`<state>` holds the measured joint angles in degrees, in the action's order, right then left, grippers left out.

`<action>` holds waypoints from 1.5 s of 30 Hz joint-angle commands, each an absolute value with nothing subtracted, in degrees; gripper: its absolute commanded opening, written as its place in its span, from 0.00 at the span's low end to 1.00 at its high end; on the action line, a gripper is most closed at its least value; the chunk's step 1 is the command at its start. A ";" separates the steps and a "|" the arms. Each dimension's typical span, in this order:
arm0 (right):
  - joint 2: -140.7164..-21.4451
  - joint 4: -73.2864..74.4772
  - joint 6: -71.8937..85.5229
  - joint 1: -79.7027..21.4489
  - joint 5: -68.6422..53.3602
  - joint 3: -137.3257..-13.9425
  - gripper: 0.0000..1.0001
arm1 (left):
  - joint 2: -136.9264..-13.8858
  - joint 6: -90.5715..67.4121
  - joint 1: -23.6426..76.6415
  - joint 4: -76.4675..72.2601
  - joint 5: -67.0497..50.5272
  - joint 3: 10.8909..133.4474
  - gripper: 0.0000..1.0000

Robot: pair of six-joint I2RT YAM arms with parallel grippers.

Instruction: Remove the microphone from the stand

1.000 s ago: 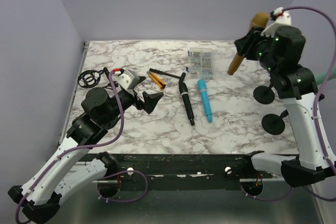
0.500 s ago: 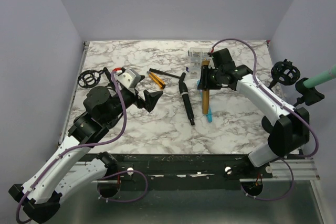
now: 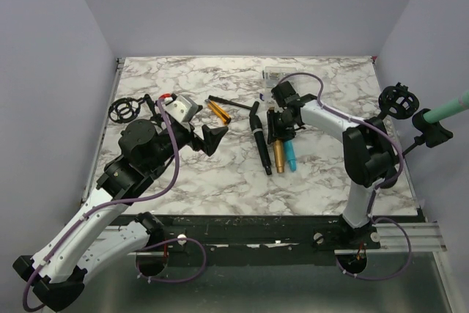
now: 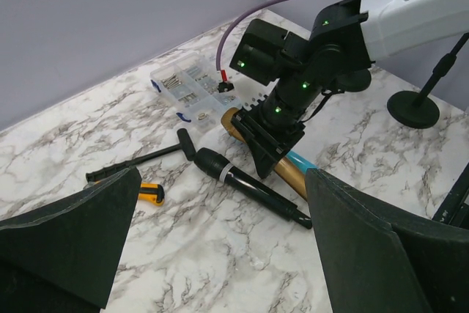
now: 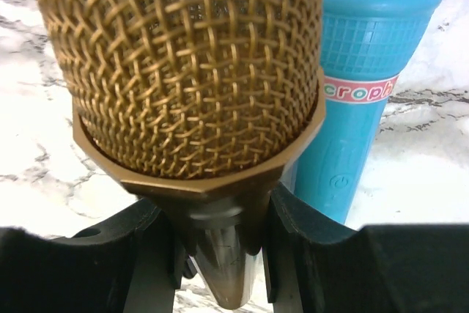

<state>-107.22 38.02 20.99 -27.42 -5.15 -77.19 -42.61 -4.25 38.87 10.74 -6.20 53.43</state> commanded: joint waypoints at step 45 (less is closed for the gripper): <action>-94.52 46.99 21.09 -28.54 16.99 -88.78 0.61 | -41.29 -4.53 39.20 9.36 -6.48 52.83 0.98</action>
<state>-101.21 41.76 22.37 -28.18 6.76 -85.21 -42.11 -4.29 38.87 10.39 -6.15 53.43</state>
